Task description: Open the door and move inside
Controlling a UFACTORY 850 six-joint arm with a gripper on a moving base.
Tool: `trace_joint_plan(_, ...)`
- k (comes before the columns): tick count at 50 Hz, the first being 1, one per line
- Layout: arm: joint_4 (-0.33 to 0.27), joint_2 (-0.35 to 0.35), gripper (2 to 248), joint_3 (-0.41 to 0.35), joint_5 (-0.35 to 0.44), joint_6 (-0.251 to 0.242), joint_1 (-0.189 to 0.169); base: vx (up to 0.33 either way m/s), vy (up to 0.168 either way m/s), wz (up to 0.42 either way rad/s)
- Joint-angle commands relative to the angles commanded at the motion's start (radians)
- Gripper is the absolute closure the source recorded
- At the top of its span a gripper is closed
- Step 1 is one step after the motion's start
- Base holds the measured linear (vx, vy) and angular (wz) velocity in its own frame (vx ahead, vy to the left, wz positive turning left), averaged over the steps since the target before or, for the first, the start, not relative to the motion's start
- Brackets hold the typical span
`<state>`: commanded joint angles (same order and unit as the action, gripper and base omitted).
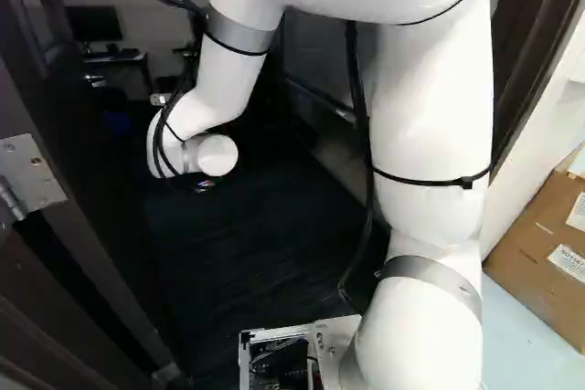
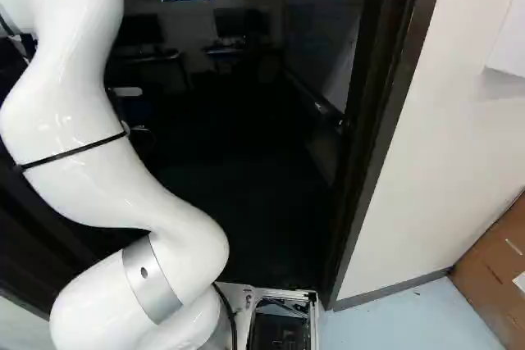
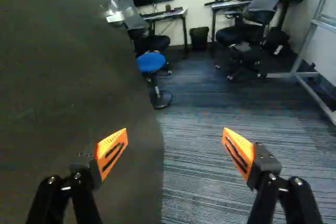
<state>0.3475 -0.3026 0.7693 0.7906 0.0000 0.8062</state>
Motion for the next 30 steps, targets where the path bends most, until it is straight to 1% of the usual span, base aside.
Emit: trace_joint_plan(30,-0.09,-0.011,3,0.013,0.0,0.0,-0.095,0.0,0.0,0.0)
